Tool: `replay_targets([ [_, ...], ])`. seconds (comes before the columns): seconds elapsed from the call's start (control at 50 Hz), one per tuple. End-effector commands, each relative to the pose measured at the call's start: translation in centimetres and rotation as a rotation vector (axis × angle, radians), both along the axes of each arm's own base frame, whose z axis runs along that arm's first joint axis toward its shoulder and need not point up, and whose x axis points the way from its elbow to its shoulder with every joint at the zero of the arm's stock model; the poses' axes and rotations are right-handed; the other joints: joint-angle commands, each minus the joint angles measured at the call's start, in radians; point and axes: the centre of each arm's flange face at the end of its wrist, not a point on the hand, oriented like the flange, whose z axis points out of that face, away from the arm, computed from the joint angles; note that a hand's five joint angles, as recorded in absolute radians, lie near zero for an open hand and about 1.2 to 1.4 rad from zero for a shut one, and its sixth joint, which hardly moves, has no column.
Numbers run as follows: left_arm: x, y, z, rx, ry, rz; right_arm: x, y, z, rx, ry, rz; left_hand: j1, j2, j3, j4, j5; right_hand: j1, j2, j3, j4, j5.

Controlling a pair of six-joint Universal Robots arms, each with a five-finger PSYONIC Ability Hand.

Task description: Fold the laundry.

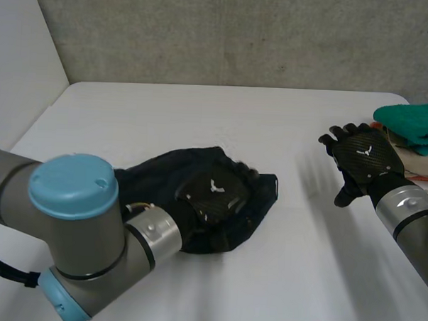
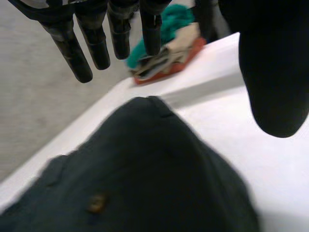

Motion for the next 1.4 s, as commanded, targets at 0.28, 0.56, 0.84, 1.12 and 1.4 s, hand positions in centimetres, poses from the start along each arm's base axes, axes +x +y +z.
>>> replay_targets([
  [0.28, 10.9, -2.9, 2.6, 0.086, -0.024, 0.675, 6.8, 4.0, 1.1, 0.228, -0.004, 0.381, -0.032, -0.025, -0.022, -0.022, -0.008, -0.032, -0.052, -0.043, -0.064, -0.064],
  [0.56, 15.3, -7.8, -0.3, 0.143, -0.067, 0.858, 12.3, 2.4, -0.2, 0.298, 0.049, 0.456, -0.029, -0.023, -0.019, -0.019, -0.005, -0.032, -0.052, -0.043, -0.064, -0.064],
  [0.84, 14.4, -11.3, -3.0, 0.139, -0.057, 0.839, 11.9, 1.8, -3.5, 0.269, 0.238, 0.353, -0.009, -0.002, 0.001, 0.002, 0.015, 1.148, 1.129, 1.138, 1.116, 1.117],
  [1.12, 11.7, -9.8, -2.8, 0.168, -0.017, 0.615, 6.7, 8.5, -1.7, 0.416, 0.337, 0.366, 0.294, 0.3, 0.304, 0.304, 0.317, 1.189, 1.17, 1.179, 1.157, 1.158],
  [1.4, 10.0, -7.8, -2.8, 0.175, -0.022, 0.541, 3.9, 11.3, 1.7, 0.388, 0.429, 0.425, 0.903, 0.91, 0.913, 0.914, 0.927, 0.333, 0.314, 0.322, 0.301, 0.302],
])
